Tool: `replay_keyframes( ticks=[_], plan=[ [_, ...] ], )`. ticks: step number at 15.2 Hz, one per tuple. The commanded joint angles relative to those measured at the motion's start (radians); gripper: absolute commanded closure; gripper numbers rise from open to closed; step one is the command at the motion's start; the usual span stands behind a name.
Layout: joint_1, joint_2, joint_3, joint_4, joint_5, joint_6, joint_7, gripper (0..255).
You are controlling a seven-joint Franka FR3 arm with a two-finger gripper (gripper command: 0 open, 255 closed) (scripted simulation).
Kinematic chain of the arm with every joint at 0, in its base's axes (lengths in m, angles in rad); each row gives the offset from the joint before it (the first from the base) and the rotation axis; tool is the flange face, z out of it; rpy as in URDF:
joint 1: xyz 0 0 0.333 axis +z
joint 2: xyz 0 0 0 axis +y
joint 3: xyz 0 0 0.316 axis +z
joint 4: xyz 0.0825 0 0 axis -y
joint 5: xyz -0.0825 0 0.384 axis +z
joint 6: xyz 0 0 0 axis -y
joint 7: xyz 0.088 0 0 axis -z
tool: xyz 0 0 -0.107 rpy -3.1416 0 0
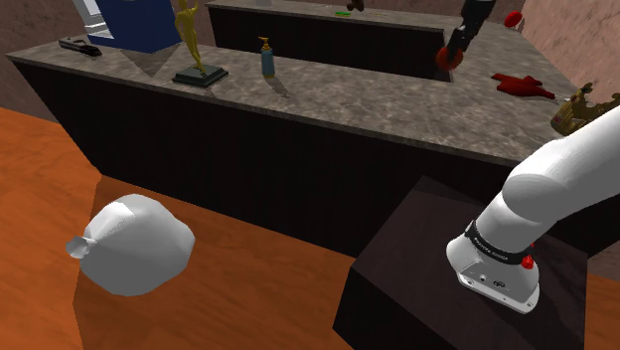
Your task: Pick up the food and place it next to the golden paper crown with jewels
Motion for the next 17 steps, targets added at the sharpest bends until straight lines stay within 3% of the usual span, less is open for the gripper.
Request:
replay_keyframes(
  ticks=[1,9,17],
  plan=[
    [-0.027,-0.059,-0.018,-0.045,-0.028,-0.004,-0.032,255],
    [-0.12,-0.196,-0.111,-0.114,-0.104,-0.029,-0.177,255],
    [-0.197,-0.276,-0.231,-0.111,-0.166,-0.058,-0.349,255]
  ],
)
